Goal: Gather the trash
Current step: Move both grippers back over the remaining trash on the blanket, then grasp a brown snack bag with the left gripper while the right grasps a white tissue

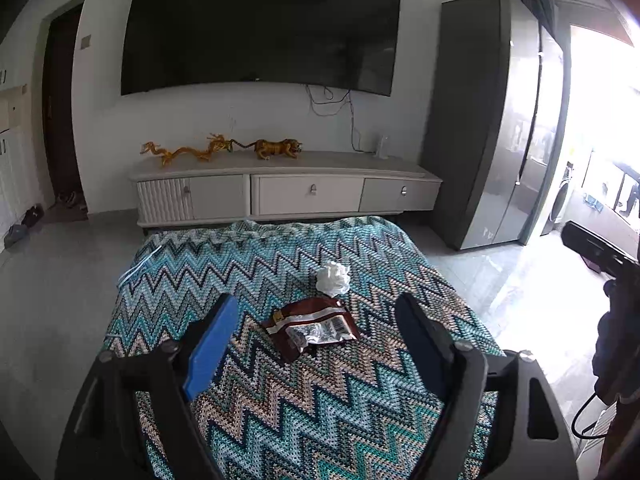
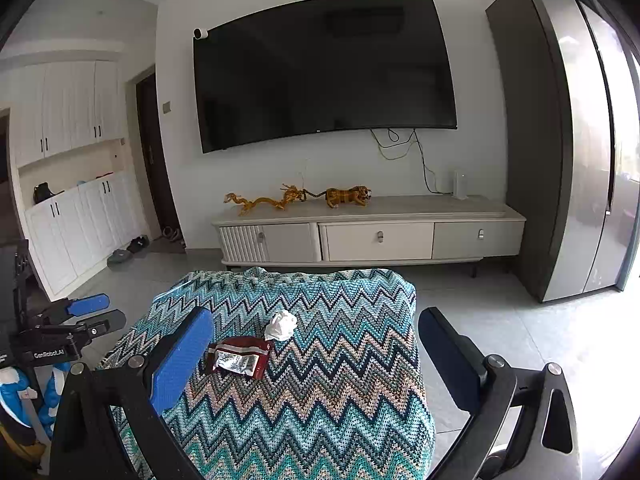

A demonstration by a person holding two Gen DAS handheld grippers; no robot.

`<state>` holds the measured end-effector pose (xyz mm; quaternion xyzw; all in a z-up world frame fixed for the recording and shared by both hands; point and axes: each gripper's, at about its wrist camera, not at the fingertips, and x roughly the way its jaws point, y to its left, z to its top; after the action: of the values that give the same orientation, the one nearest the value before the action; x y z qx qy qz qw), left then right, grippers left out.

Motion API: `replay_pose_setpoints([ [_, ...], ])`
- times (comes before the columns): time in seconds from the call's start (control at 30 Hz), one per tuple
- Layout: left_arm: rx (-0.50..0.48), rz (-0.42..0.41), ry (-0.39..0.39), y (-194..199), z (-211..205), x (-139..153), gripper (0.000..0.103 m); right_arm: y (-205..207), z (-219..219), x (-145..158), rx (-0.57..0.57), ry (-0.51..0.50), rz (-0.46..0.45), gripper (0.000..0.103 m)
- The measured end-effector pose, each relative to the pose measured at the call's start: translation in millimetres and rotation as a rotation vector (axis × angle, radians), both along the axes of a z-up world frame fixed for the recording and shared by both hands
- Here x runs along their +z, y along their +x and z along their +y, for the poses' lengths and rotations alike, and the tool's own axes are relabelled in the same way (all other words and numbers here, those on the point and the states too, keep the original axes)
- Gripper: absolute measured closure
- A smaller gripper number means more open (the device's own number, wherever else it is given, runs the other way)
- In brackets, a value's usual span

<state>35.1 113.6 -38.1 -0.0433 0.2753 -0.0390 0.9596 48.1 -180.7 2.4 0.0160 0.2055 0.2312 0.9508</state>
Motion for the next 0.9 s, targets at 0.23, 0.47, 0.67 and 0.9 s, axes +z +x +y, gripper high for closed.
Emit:
replay_pose_setpoints([
  [0.23, 0.045, 0.055, -0.007, 17, 10, -17, 0.014, 12, -9, -15, 0.011, 0.012, 0.03, 0.0],
  [0.47, -0.006, 0.154, 0.003, 57, -8, -56, 0.012, 42, -7, -46, 0.035, 0.014, 0.114, 0.0],
  [0.67, -0.047, 0.229, 0.04, 97, -27, -92, 0.012, 79, 2, -73, 0.066, -0.001, 0.184, 0.0],
  [0.9, -0.069, 0.29, 0.067, 135, -43, -123, 0.012, 121, 28, -95, 0.114, -0.025, 0.238, 0.0],
])
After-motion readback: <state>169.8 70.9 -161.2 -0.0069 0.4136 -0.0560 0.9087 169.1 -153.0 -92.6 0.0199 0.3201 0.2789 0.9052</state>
